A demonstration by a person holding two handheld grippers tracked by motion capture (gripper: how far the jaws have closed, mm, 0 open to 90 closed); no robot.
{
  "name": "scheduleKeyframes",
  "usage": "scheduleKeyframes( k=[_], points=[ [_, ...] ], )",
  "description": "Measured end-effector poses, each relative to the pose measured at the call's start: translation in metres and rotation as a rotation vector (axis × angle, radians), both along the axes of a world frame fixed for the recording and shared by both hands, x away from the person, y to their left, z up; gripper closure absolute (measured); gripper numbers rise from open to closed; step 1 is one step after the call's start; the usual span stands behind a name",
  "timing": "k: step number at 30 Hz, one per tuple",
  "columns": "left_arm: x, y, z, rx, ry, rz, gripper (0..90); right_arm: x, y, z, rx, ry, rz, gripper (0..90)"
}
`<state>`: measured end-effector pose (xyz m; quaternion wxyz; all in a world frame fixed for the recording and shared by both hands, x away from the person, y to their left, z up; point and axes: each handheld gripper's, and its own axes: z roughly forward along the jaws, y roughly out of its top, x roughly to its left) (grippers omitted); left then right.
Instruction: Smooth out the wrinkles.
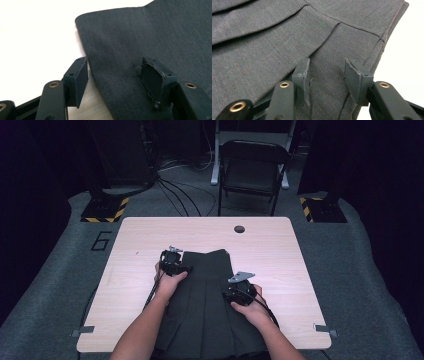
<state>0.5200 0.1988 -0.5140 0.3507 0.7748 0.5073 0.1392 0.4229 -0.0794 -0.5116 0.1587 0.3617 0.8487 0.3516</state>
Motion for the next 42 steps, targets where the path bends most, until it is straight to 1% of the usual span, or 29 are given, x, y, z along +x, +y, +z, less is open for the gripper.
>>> scheduleKeyframes(
  k=[1,2,3,7,9,11,13,14,15,16,17,21,22,23,24,27,29,30,31,32,33,34,36,37,38,39,40,41,42],
  points=[
    [0.000,0.000,0.000,-0.001,-0.002,0.000,37.5,0.000,0.000,0.000,0.002,0.001,0.002,55.0],
    [0.000,0.001,0.000,0.021,0.000,-0.019,36.7,0.000,0.000,0.000,0.001,0.000,0.000,55.0],
    [0.000,-0.001,-0.001,0.017,-0.016,-0.008,36.7,0.000,0.000,0.000,0.003,0.001,0.001,55.0],
    [0.001,-0.001,-0.001,0.008,-0.018,-0.023,35.8,0.000,-0.001,0.000,0.005,0.000,0.004,55.0],
    [0.001,-0.002,-0.001,-0.003,-0.016,-0.036,42.9,0.000,0.000,0.000,0.006,0.000,0.001,55.0],
    [0.001,-0.002,-0.001,-0.007,-0.021,-0.045,47.1,0.000,0.000,0.000,0.005,0.001,0.000,55.0],
    [0.001,-0.001,-0.001,-0.014,-0.022,-0.035,55.2,0.000,0.000,0.000,0.004,-0.001,0.000,55.0],
    [0.000,-0.001,0.001,-0.024,-0.021,-0.012,59.4,0.000,-0.001,-0.001,0.004,-0.002,0.007,55.0],
    [0.000,-0.001,0.001,-0.024,-0.021,-0.012,62.8,0.000,-0.001,-0.001,0.004,-0.002,0.007,55.0],
    [0.001,0.000,0.002,-0.013,-0.028,-0.017,62.8,0.001,-0.002,-0.001,0.001,-0.004,0.015,55.0],
    [0.000,-0.001,0.002,-0.025,-0.026,-0.002,65.7,0.001,-0.002,-0.001,0.005,-0.004,0.013,55.0],
    [-0.001,-0.001,0.005,-0.023,-0.034,0.006,77.7,0.001,-0.001,-0.001,0.005,-0.005,0.013,55.0],
    [-0.003,-0.002,0.008,-0.027,-0.063,0.010,81.4,0.001,-0.002,-0.001,0.006,-0.005,0.014,55.0],
    [-0.003,-0.002,0.008,-0.027,-0.063,0.010,82.6,0.001,-0.002,-0.001,0.006,-0.005,0.014,55.0],
    [-0.004,-0.004,0.011,-0.008,-0.079,-0.005,83.6,0.001,-0.001,-0.001,0.004,-0.006,0.014,55.0],
    [-0.007,-0.006,0.016,-0.008,-0.097,-0.007,84.6,0.001,-0.001,-0.001,0.004,-0.007,0.013,55.0],
    [-0.007,-0.005,0.017,-0.012,-0.097,-0.009,85.0,0.001,-0.001,-0.001,0.005,-0.007,0.013,55.0],
    [-0.009,-0.005,0.020,-0.029,-0.108,-0.011,85.1,0.000,-0.001,-0.001,0.003,-0.007,0.012,55.0],
    [-0.009,-0.005,0.020,-0.029,-0.108,-0.011,85.1,0.000,-0.001,-0.001,0.003,-0.007,0.012,55.0],
    [-0.010,-0.005,0.023,-0.032,-0.117,-0.018,85.2,-0.001,0.000,0.000,0.006,-0.002,-0.004,54.9],
    [-0.010,-0.005,0.023,-0.032,-0.117,-0.018,85.2,-0.001,0.000,0.000,0.006,-0.002,-0.004,54.9],
    [-0.011,-0.006,0.025,-0.045,-0.125,-0.015,85.2,0.000,-0.001,0.002,0.001,0.009,-0.003,54.2],
    [-0.012,-0.006,0.027,-0.065,-0.135,-0.014,85.3,0.001,-0.005,0.011,0.033,0.035,-0.053,52.9],
    [-0.012,-0.006,0.028,-0.068,-0.139,-0.018,85.3,0.001,-0.005,0.011,0.033,0.035,-0.053,52.9],
    [-0.013,-0.006,0.030,-0.080,-0.138,-0.011,85.4,0.000,-0.009,0.017,0.064,0.020,-0.051,52.9],
    [-0.013,-0.006,0.030,-0.080,-0.138,-0.011,85.4,0.000,-0.009,0.017,0.064,0.020,-0.051,52.9],
    [-0.013,-0.006,0.032,-0.086,-0.143,-0.017,85.5,-0.004,-0.009,0.024,0.092,0.016,-0.039,52.8],
    [-0.013,-0.006,0.032,-0.086,-0.143,-0.017,85.5,-0.004,-0.009,0.024,0.092,0.016,-0.039,52.8],
    [-0.013,-0.006,0.034,-0.082,-0.145,-0.027,85.6,-0.009,-0.003,0.028,0.108,0.023,-0.005,52.2]
  ],
)
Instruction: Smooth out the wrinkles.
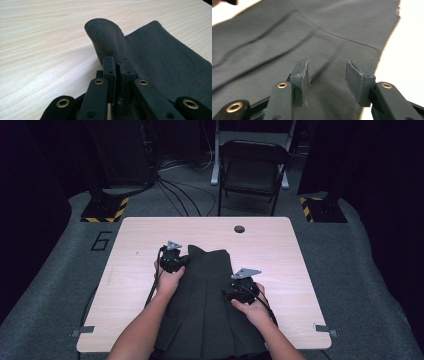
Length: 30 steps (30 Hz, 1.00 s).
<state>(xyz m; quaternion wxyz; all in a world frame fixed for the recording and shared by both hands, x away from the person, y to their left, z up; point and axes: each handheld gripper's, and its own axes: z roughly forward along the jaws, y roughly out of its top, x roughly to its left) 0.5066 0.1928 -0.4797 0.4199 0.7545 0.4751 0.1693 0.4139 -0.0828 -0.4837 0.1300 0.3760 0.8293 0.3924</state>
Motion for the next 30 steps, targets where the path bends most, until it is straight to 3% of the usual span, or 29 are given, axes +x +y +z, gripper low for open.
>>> scheduleKeyframes(
  k=[1,2,3,6,7,8,9,11,12,13,14,15,16,20,28,30],
  points=[
    [0.000,0.000,0.000,0.000,0.000,0.000,85.7,0.000,0.000,0.000,0.000,0.000,0.000,52.2],
    [-0.001,-0.001,0.004,0.005,-0.006,-0.010,85.7,-0.006,0.008,0.003,0.011,-0.008,0.045,51.6],
    [-0.001,-0.001,0.004,0.005,-0.006,-0.010,85.7,-0.006,0.008,0.003,0.011,-0.008,0.045,51.6],
    [-0.004,-0.004,0.012,0.000,-0.031,-0.033,85.8,-0.015,0.024,0.007,0.014,-0.019,0.126,50.3],
    [-0.004,-0.004,0.012,0.000,-0.031,-0.033,85.8,-0.015,0.024,0.007,0.014,-0.019,0.126,50.3],
    [-0.005,-0.005,0.015,0.000,-0.038,-0.038,85.7,-0.017,0.029,0.004,-0.008,-0.008,0.145,50.1],
    [-0.007,-0.005,0.016,-0.002,-0.046,-0.044,85.7,-0.017,0.029,0.004,-0.008,-0.008,0.145,50.1],
    [-0.010,-0.007,0.020,-0.010,-0.061,-0.054,85.8,-0.016,0.032,-0.003,-0.050,0.007,0.151,50.1],
    [-0.014,-0.008,0.024,-0.022,-0.068,-0.077,85.8,-0.012,0.033,-0.012,-0.092,0.040,0.148,50.1],
    [-0.014,-0.008,0.024,-0.022,-0.068,-0.077,85.7,-0.012,0.033,-0.012,-0.092,0.040,0.148,50.1],
    [-0.018,-0.010,0.028,-0.033,-0.083,-0.106,85.8,-0.009,0.033,-0.019,-0.120,0.056,0.138,50.6],
    [-0.018,-0.010,0.028,-0.033,-0.083,-0.106,85.8,-0.009,0.033,-0.019,-0.120,0.056,0.138,50.6],
    [-0.024,-0.012,0.032,-0.036,-0.100,-0.144,85.8,-0.007,0.031,-0.022,-0.116,0.053,0.132,52.1],
    [-0.035,-0.016,0.038,-0.055,-0.120,-0.197,85.8,-0.005,0.029,-0.023,-0.089,0.077,0.108,53.5],
    [-0.061,-0.019,0.047,-0.085,-0.148,-0.287,85.9,-0.006,0.030,-0.025,-0.110,0.033,0.118,53.8],
    [-0.069,-0.020,0.048,-0.093,-0.157,-0.316,85.9,-0.006,0.029,-0.024,-0.116,0.040,0.123,54.2]
  ],
)
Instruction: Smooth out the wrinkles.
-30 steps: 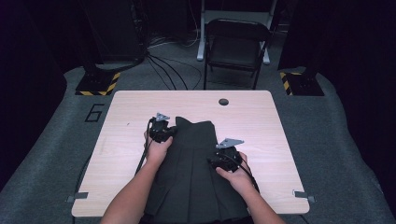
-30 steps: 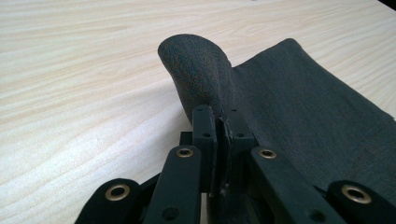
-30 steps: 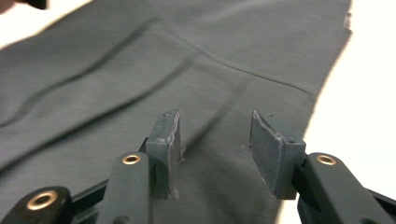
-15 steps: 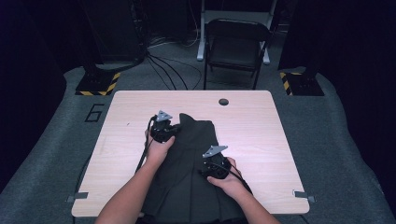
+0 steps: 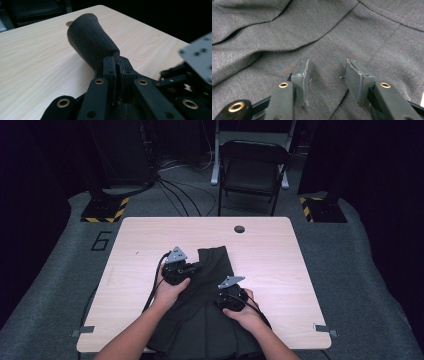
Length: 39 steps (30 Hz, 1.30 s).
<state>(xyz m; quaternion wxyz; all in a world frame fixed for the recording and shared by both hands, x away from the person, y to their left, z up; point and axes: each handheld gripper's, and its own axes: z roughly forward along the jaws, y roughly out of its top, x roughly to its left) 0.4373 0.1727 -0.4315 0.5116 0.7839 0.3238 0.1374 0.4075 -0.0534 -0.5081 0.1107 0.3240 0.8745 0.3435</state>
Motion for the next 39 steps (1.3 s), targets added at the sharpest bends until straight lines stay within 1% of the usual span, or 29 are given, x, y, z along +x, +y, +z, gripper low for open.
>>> scheduleKeyframes(
  k=[1,2,3,4,5,6,8,9,10,11,12,13,14,15,16,17,18,19,20,21,22,24,26,27,28,30,31,34,39],
  points=[
    [-0.003,0.000,0.000,-0.004,0.000,-0.008,85.9,0.000,0.000,0.000,0.000,0.000,0.000,54.2],
    [-0.009,0.000,0.000,-0.004,0.003,-0.043,85.9,0.000,0.000,0.000,0.006,0.000,-0.004,54.3],
    [-0.009,0.000,0.000,-0.004,0.003,-0.043,85.9,0.000,0.000,0.000,0.006,0.000,-0.004,54.3],
    [-0.016,0.001,-0.001,-0.006,0.003,-0.074,85.9,-0.001,0.000,-0.001,0.018,0.004,-0.016,54.5],
    [-0.016,0.001,-0.001,-0.006,0.003,-0.074,85.9,-0.001,0.000,-0.001,0.018,0.004,-0.016,54.5],
    [-0.022,0.001,-0.004,0.008,0.011,-0.104,85.8,0.000,-0.002,-0.001,0.021,0.004,-0.008,55.2],
    [-0.028,-0.001,-0.011,0.025,0.017,-0.126,85.8,0.000,-0.003,-0.001,0.038,0.026,-0.026,55.6],
    [-0.028,-0.001,-0.011,0.025,0.017,-0.126,85.9,0.001,-0.003,-0.001,0.037,0.019,-0.024,55.6],
    [-0.034,-0.004,-0.018,0.055,0.030,-0.150,85.8,0.002,-0.004,-0.001,0.038,0.026,-0.014,55.6],
    [-0.034,-0.004,-0.018,0.055,0.030,-0.150,85.8,0.002,-0.004,-0.001,0.038,0.026,-0.014,55.6],
    [-0.038,-0.006,-0.028,0.081,0.040,-0.169,85.8,0.002,-0.004,-0.001,0.052,0.033,-0.021,55.6],
    [-0.038,-0.006,-0.028,0.081,0.040,-0.169,85.8,0.002,-0.004,-0.001,0.052,0.033,-0.021,55.6],
    [-0.041,-0.010,-0.038,0.093,0.053,-0.178,85.7,0.002,-0.005,-0.001,0.052,0.035,-0.022,55.4],
    [-0.041,-0.010,-0.038,0.093,0.053,-0.178,85.7,0.002,-0.005,-0.001,0.053,0.034,-0.020,55.2],
    [-0.044,-0.014,-0.046,0.116,0.053,-0.191,85.6,0.002,-0.005,-0.001,0.060,0.036,-0.020,54.0],
    [-0.044,-0.014,-0.046,0.116,0.053,-0.191,85.5,0.003,-0.006,0.000,0.069,0.057,-0.019,52.6],
    [-0.046,-0.018,-0.053,0.128,0.062,-0.201,85.5,0.004,-0.008,0.001,0.073,0.066,-0.012,51.5],
    [-0.046,-0.018,-0.053,0.128,0.062,-0.201,85.3,0.004,-0.008,0.001,0.073,0.066,-0.012,51.5],
    [-0.048,-0.022,-0.062,0.146,0.073,-0.212,85.2,0.006,-0.013,0.004,0.083,0.086,-0.030,49.6],
    [-0.048,-0.022,-0.062,0.146,0.073,-0.212,85.1,0.006,-0.013,0.004,0.083,0.086,-0.030,49.6],
    [-0.048,-0.026,-0.069,0.156,0.090,-0.218,85.1,0.008,-0.015,0.006,0.086,0.090,-0.043,49.2],
    [-0.049,-0.029,-0.075,0.173,0.095,-0.225,84.8,0.008,-0.024,0.013,0.132,0.102,-0.086,49.6],
    [-0.050,-0.032,-0.081,0.185,0.102,-0.235,84.5,0.009,-0.032,0.021,0.183,0.088,-0.124,49.7],
    [-0.050,-0.032,-0.081,0.185,0.102,-0.235,84.4,0.009,-0.032,0.021,0.183,0.088,-0.124,49.7],
    [-0.050,-0.034,-0.082,0.179,0.102,-0.232,84.2,0.008,-0.035,0.029,0.236,0.072,-0.150,49.4],
    [-0.049,-0.033,-0.083,0.171,0.110,-0.234,84.0,0.005,-0.033,0.034,0.268,0.049,-0.155,48.2],
    [-0.049,-0.033,-0.083,0.171,0.110,-0.234,83.9,0.005,-0.033,0.034,0.268,0.049,-0.155,48.2],
    [-0.049,-0.034,-0.083,0.171,0.113,-0.234,83.6,-0.001,-0.023,0.042,0.279,-0.013,-0.131,46.1],
    [-0.050,-0.035,-0.084,0.168,0.109,-0.234,83.5,-0.004,-0.014,0.043,0.273,-0.007,-0.111,45.1]
  ],
)
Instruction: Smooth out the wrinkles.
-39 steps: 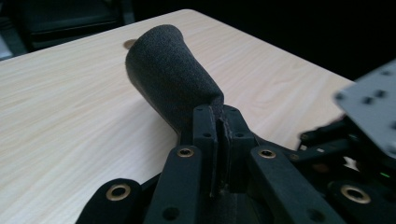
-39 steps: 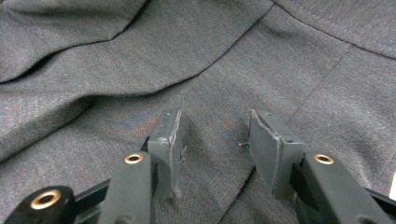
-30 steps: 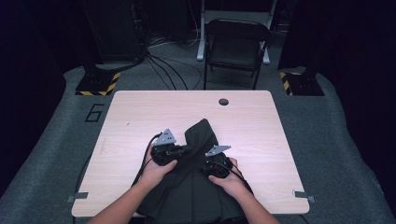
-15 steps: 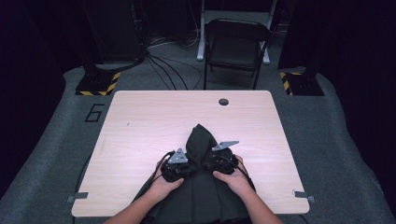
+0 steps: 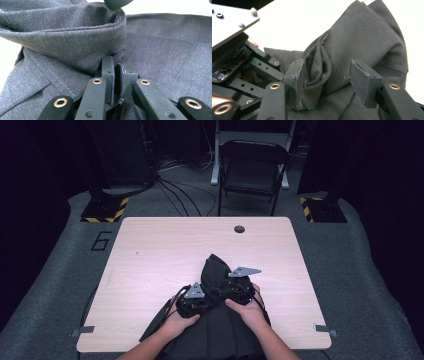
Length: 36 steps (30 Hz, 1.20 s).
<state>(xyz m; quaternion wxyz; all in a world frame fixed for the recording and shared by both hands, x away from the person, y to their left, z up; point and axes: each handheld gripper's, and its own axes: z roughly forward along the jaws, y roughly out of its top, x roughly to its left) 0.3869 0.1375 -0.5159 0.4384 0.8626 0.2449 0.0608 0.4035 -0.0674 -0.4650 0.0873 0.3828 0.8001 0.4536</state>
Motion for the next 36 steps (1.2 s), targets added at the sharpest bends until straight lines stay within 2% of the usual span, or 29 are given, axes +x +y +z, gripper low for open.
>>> scheduleKeyframes(
  k=[4,5,6,7,10,11,14,18,20,23,24,25,29,36],
  points=[
    [0.000,0.000,0.001,0.004,-0.004,-0.001,82.3,0.000,0.005,-0.004,-0.021,0.011,0.018,46.4],
    [-0.001,0.000,0.002,-0.009,0.013,0.003,78.6,-0.001,0.006,-0.004,-0.014,0.021,0.027,50.1],
    [-0.001,0.000,0.002,-0.009,0.013,0.003,75.9,-0.001,0.006,-0.004,-0.014,0.021,0.027,50.1],
    [-0.001,0.000,0.004,-0.013,0.025,-0.003,75.9,-0.001,0.006,-0.004,-0.008,0.028,0.035,52.1],
    [-0.003,0.002,0.008,-0.017,0.024,-0.011,64.1,-0.002,0.005,-0.003,0.014,0.040,0.058,60.4],
    [-0.004,0.005,0.012,-0.012,0.010,-0.008,60.2,-0.002,0.005,-0.003,0.017,0.030,0.070,63.1],
    [-0.005,0.014,0.018,-0.026,0.008,0.005,56.4,-0.003,0.005,-0.004,0.012,0.027,0.077,67.1],
    [-0.005,0.025,0.026,-0.044,0.007,0.021,54.9,-0.004,0.006,-0.004,0.004,0.021,0.088,72.9],
    [-0.003,0.033,0.031,-0.040,-0.004,0.045,53.1,-0.005,0.007,-0.005,0.001,0.021,0.099,75.4],
    [0.001,0.043,0.035,-0.049,0.000,0.092,50.4,-0.007,0.011,-0.005,-0.021,0.005,0.118,77.7],
    [0.002,0.046,0.036,-0.059,0.006,0.116,50.4,-0.007,0.011,-0.005,-0.021,0.005,0.118,77.7],
    [0.006,0.050,0.038,-0.079,0.015,0.164,47.6,-0.008,0.012,-0.006,-0.029,-0.004,0.128,78.9],
    [0.013,0.051,0.044,-0.080,0.012,0.201,43.6,-0.009,0.015,-0.010,-0.037,0.001,0.148,80.3],
    [0.024,0.039,0.050,-0.066,-0.004,0.213,39.7,-0.012,0.023,-0.016,-0.071,0.005,0.169,81.2]
  ],
)
